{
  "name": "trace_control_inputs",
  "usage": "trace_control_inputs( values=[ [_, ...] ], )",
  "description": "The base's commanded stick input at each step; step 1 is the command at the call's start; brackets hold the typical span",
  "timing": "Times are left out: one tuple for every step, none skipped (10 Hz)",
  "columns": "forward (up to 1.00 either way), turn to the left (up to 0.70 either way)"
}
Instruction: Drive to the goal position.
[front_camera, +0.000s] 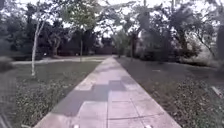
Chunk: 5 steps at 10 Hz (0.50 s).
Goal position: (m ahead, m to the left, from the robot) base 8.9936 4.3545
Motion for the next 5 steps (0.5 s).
trace_control_inputs(
  values=[
    [0.70,0.00],
    [0.70,0.00],
    [0.70,0.00],
    [0.70,0.00],
    [0.70,0.00]
  ],
)
